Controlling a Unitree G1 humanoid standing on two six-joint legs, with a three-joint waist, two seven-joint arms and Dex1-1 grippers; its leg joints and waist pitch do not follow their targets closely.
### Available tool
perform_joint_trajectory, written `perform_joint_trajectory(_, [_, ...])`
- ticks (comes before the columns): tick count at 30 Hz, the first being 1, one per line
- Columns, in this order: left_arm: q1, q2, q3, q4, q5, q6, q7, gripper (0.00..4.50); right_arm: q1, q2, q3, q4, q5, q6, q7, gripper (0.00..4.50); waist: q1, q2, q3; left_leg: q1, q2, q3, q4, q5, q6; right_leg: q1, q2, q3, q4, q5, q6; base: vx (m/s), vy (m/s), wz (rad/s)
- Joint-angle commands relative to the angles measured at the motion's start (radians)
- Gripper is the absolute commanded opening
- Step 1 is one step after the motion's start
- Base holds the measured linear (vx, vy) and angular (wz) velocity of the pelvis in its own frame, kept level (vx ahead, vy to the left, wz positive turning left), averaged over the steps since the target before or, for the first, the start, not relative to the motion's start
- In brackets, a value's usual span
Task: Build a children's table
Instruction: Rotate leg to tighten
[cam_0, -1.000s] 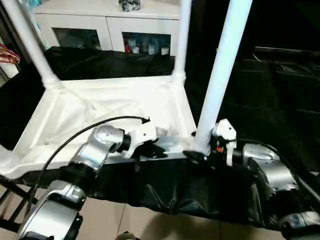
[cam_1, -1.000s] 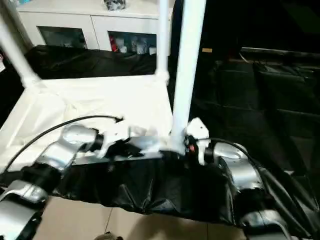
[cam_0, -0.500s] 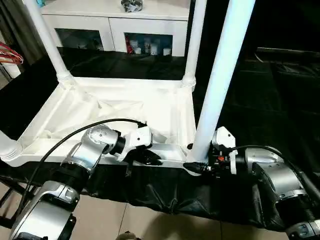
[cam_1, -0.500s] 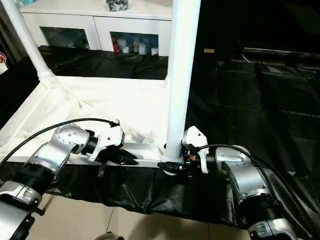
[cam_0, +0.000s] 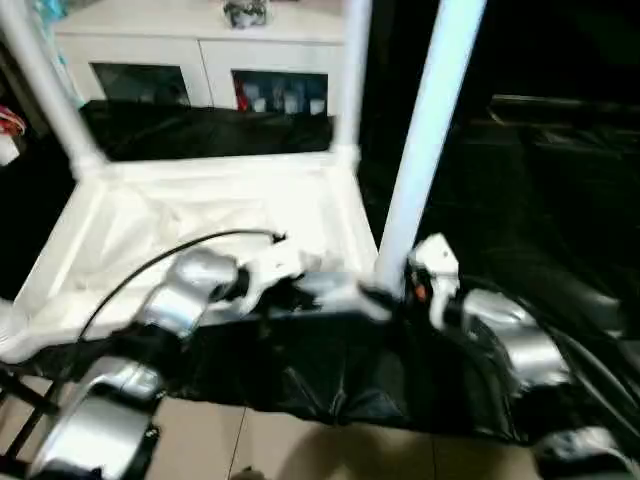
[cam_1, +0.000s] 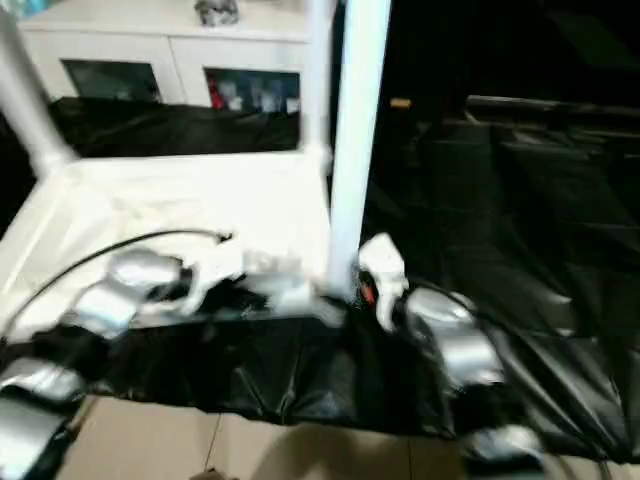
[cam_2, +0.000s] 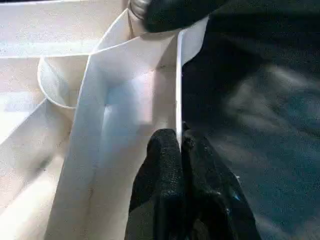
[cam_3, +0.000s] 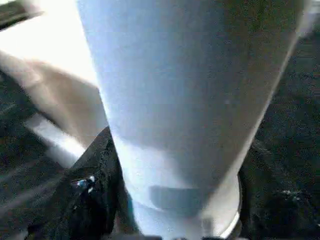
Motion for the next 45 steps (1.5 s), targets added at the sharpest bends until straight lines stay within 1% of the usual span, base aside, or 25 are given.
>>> perform_joint_trajectory(1, [-0.032,-0.077,-0.019,0.007,0.007,0.019,0.097,0.00,-0.009,0.074,0.052,0.044,-0.019,0.023,-0.066,2.67,0.000,-0.008,-0.055,0.004,0.026,-0.009,-0.070,-0.265,0.003,0.047,-0.066,0.050,-0.082,-0.331,-0.166,0.000,0.000,0.00])
perform_joint_trajectory(3, [-0.053,-0.142,-0.011,0.037,0.027,0.051,0.223,0.00,-0.051,0.149,0.016,0.132,-0.045,0.012,-0.268,2.67,0.000,-0.001,-0.057,0.004,0.026,-0.009,-0.069,-0.249,0.001,0.046,-0.066,0.052,-0.077,-0.285,-0.179,0.000,0.000,0.00])
perform_joint_trajectory(4, [-0.054,-0.145,-0.011,0.038,0.028,0.052,0.227,0.00,-0.052,0.151,0.015,0.135,-0.046,0.011,-0.275,2.67,-0.002,-0.003,-0.058,0.003,0.025,-0.008,-0.069,-0.245,-0.002,0.047,-0.065,0.051,-0.078,-0.279,-0.180,0.000,0.000,0.00])
perform_joint_trajectory(5, [-0.058,-0.170,-0.007,0.046,0.033,0.062,0.272,0.00,-0.068,0.170,0.008,0.166,-0.067,0.010,-0.356,2.67,0.001,0.001,-0.060,0.005,0.024,-0.008,-0.067,-0.248,-0.001,0.048,-0.066,0.050,-0.078,-0.279,-0.176,0.000,0.000,0.00])
perform_joint_trajectory(8, [-0.062,-0.196,-0.001,0.051,0.035,0.069,0.311,0.00,-0.095,0.198,-0.009,0.213,-0.070,-0.001,-0.427,2.67,0.000,0.000,-0.060,0.002,0.021,-0.007,-0.067,-0.247,0.012,0.050,-0.062,0.050,-0.078,-0.257,-0.173,0.000,0.000,0.00])
perform_joint_trajectory(9, [-0.063,-0.203,-0.003,0.052,0.037,0.063,0.317,0.00,-0.107,0.211,-0.016,0.230,-0.069,-0.012,-0.442,2.67,0.000,0.004,-0.061,0.001,0.021,-0.007,-0.067,-0.246,0.015,0.049,-0.062,0.051,-0.079,-0.252,-0.171,0.000,0.000,0.00])
perform_joint_trajectory(11, [-0.062,-0.206,-0.006,0.050,0.039,0.057,0.314,0.00,-0.113,0.218,-0.019,0.238,-0.069,-0.024,-0.443,2.67,0.000,0.004,-0.061,-0.001,0.020,-0.008,-0.068,-0.254,0.016,0.051,-0.062,0.049,-0.079,-0.259,-0.167,0.000,0.000,0.00])
perform_joint_trajectory(13, [-0.055,-0.201,-0.010,0.042,0.040,0.042,0.299,0.00,-0.118,0.224,-0.016,0.241,-0.074,-0.044,-0.428,3.23,0.001,0.005,-0.061,0.000,0.022,-0.009,-0.069,-0.265,0.020,0.051,-0.062,0.049,-0.081,-0.262,-0.163,0.000,0.000,0.00])
perform_joint_trajectory(14, [-0.043,-0.185,-0.012,0.030,0.038,0.025,0.279,0.00,-0.117,0.224,-0.015,0.240,-0.072,-0.049,-0.419,3.23,0.000,0.008,-0.060,0.000,0.022,-0.009,-0.070,-0.268,0.020,0.050,-0.062,0.049,-0.081,-0.262,-0.163,0.000,0.000,0.00])
perform_joint_trajectory(17, [-0.023,-0.156,-0.014,0.008,0.028,-0.008,0.233,0.00,-0.110,0.212,-0.006,0.221,-0.065,-0.060,-0.382,3.56,-0.004,0.008,-0.061,-0.001,0.022,-0.011,-0.072,-0.284,0.018,0.052,-0.062,0.048,-0.080,-0.262,-0.163,0.000,0.000,0.00])
perform_joint_trajectory(19, [-0.004,-0.131,-0.015,-0.018,0.012,-0.028,0.173,0.00,-0.096,0.193,0.017,0.183,-0.063,-0.075,-0.316,3.74,-0.008,0.009,-0.062,-0.004,0.023,-0.011,-0.072,-0.277,0.020,0.055,-0.062,0.048,-0.078,-0.233,-0.170,0.000,0.000,0.00])
perform_joint_trajectory(22, [0.022,-0.082,-0.025,-0.059,-0.012,-0.052,0.061,0.00,-0.062,0.135,0.074,0.105,-0.061,-0.090,-0.152,3.74,-0.017,0.011,-0.068,-0.011,0.022,-0.009,-0.063,-0.205,0.050,0.060,-0.057,0.048,-0.062,-0.095,-0.204,0.000,0.000,0.00])
perform_joint_trajectory(25, [0.037,-0.044,-0.030,-0.077,-0.032,-0.074,-0.020,0.00,-0.033,0.081,0.114,0.045,-0.047,-0.094,-0.016,3.74,-0.018,0.014,-0.067,-0.011,0.024,-0.005,-0.058,-0.189,0.072,0.061,-0.055,0.046,-0.059,-0.058,-0.233,0.000,0.000,0.00])
perform_joint_trajectory(27, [0.045,-0.023,-0.028,-0.091,-0.052,-0.080,-0.072,0.00,-0.014,0.038,0.129,0.001,-0.024,-0.080,0.091,3.74,-0.016,0.016,-0.064,-0.008,0.026,-0.001,-0.057,-0.211,0.077,0.059,-0.056,0.046,-0.063,-0.091,-0.238,0.000,0.000,0.00])
perform_joint_trajectory(29, [0.051,-0.003,-0.028,-0.104,-0.062,-0.085,-0.113,0.00,0.001,-0.007,0.144,-0.035,-0.009,-0.079,0.189,3.74,-0.008,0.015,-0.061,-0.008,0.028,-0.003,-0.060,-0.241,0.078,0.060,-0.057,0.045,-0.067,-0.152,-0.227,0.000,0.000,0.00])
perform_joint_trajectory(32, [0.057,0.018,-0.032,-0.119,-0.072,-0.082,-0.153,0.00,0.015,-0.048,0.158,-0.062,0.004,-0.079,0.269,3.74,-0.006,0.017,-0.057,-0.006,0.031,-0.006,-0.066,-0.280,0.056,0.057,-0.060,0.046,-0.075,-0.236,-0.209,0.000,0.000,0.00])
perform_joint_trajectory(34, [0.063,0.038,-0.031,-0.133,-0.085,-0.082,-0.188,0.00,0.032,-0.088,0.171,-0.097,0.025,-0.065,0.355,3.74,-0.005,0.019,-0.057,-0.007,0.032,-0.006,-0.066,-0.275,0.053,0.055,-0.060,0.048,-0.074,-0.230,-0.209,0.000,0.000,0.00])
perform_joint_trajectory(36, [0.066,0.054,-0.028,-0.143,-0.096,-0.077,-0.222,0.00,0.053,-0.137,0.186,-0.148,0.052,-0.040,0.454,3.74,0.001,0.011,-0.060,-0.007,0.032,-0.005,-0.061,-0.248,0.070,0.057,-0.058,0.049,-0.069,-0.187,-0.219,0.000,0.000,0.00])
perform_joint_trajectory(39, [0.065,0.066,-0.023,-0.142,-0.102,-0.080,-0.251,0.00,0.071,-0.174,0.202,-0.195,0.076,-0.013,0.534,3.74,0.007,0.013,-0.062,-0.009,0.031,-0.004,-0.058,-0.211,0.082,0.057,-0.058,0.048,-0.065,-0.156,-0.227,0.000,0.000,0.00])
perform_joint_trajectory(40, [0.062,0.071,-0.022,-0.136,-0.101,-0.085,-0.259,0.00,0.076,-0.184,0.209,-0.210,0.080,-0.008,0.558,3.74,0.010,0.004,-0.062,-0.009,0.031,-0.003,-0.056,-0.202,0.089,0.057,-0.058,0.048,-0.064,-0.153,-0.228,0.000,0.000,0.00])
perform_joint_trajectory(41, [0.059,0.073,-0.021,-0.130,-0.100,-0.087,-0.263,0.00,0.078,-0.189,0.213,-0.218,0.081,-0.005,0.572,3.74,0.017,0.008,-0.061,-0.008,0.032,-0.003,-0.056,-0.198,0.091,0.055,-0.060,0.048,-0.065,-0.168,-0.224,0.000,0.000,0.00])
perform_joint_trajectory(42, [0.056,0.076,-0.019,-0.123,-0.098,-0.092,-0.265,0.00,0.079,-0.193,0.217,-0.226,0.081,0.000,0.583,3.74,0.018,0.005,-0.061,-0.007,0.033,-0.002,-0.056,-0.200,0.090,0.054,-0.060,0.049,-0.067,-0.179,-0.220,0.000,0.000,0.00])
perform_joint_trajectory(43, [0.054,0.078,-0.019,-0.119,-0.097,-0.094,-0.267,0.00,0.081,-0.198,0.221,-0.232,0.082,0.005,0.592,3.50,0.020,0.005,-0.061,-0.006,0.033,-0.003,-0.057,-0.206,0.085,0.053,-0.061,0.049,-0.067,-0.198,-0.217,0.000,0.000,0.00])
perform_joint_trajectory(44, [0.051,0.081,-0.018,-0.113,-0.095,-0.098,-0.265,0.00,0.082,-0.201,0.225,-0.237,0.083,0.013,0.600,3.50,0.021,0.000,-0.060,-0.006,0.033,-0.002,-0.058,-0.208,0.083,0.052,-0.061,0.049,-0.068,-0.209,-0.214,0.000,0.000,0.00])
perform_joint_trajectory(45, [0.051,0.082,-0.018,-0.112,-0.094,-0.099,-0.265,0.00,0.082,-0.201,0.226,-0.238,0.084,0.015,0.602,3.43,0.022,0.003,-0.059,-0.007,0.033,-0.004,-0.059,-0.213,0.075,0.052,-0.062,0.049,-0.069,-0.233,-0.206,0.000,0.000,0.00])
